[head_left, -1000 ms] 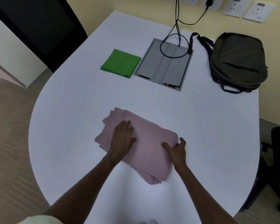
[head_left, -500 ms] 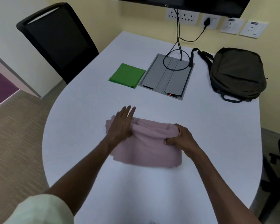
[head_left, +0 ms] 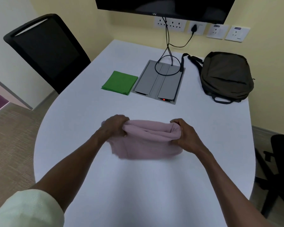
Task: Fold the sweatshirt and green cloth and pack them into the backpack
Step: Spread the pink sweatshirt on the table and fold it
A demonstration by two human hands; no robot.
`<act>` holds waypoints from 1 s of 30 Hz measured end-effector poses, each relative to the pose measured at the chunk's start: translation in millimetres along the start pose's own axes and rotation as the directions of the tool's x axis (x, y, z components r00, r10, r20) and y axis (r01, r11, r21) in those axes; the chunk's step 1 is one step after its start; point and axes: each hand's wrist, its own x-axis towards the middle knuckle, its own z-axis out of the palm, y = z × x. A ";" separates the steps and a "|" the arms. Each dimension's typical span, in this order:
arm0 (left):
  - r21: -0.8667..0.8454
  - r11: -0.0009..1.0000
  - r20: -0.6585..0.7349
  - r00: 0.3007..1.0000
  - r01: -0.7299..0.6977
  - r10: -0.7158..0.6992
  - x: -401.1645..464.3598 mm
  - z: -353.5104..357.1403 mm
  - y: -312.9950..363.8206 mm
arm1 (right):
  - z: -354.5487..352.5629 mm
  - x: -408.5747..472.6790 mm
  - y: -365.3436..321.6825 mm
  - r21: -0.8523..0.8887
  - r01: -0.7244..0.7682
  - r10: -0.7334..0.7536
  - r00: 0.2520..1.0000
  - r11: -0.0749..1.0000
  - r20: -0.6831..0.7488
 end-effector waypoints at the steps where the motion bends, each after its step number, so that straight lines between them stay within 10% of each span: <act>1: 0.025 0.999 -0.107 0.994 -0.022 0.024 2.8 -6.4 1.0 | 2.1 3.8 0.4 -0.108 0.052 -0.059 0.996 0.993 -0.061; 7: 0.179 0.975 -0.447 0.873 -0.128 0.197 -2.3 -11.4 -1.6 | 20.5 7.6 -5.6 -0.610 0.222 -0.455 0.852 0.761 -0.258; 15: 0.051 0.976 -0.181 0.959 -0.211 0.217 -91.6 116.3 -11.6 | 94.4 -70.6 70.8 -0.674 0.504 -0.483 0.841 0.539 0.243; 20: 0.087 0.989 -0.060 0.990 -0.123 0.129 -113.4 135.4 -14.4 | 117.7 -97.3 76.9 -0.625 0.541 -0.348 0.841 0.563 0.415; 24: 0.142 0.987 0.355 0.935 -0.071 0.017 -96.1 104.1 -9.6 | 113.7 -82.5 61.2 -0.542 0.472 -0.315 0.878 0.695 0.362; 30: -0.054 0.984 -0.056 0.983 0.170 -0.173 -80.6 101.4 26.3 | 103.4 -50.3 53.9 -0.619 0.198 -0.033 0.963 0.760 0.268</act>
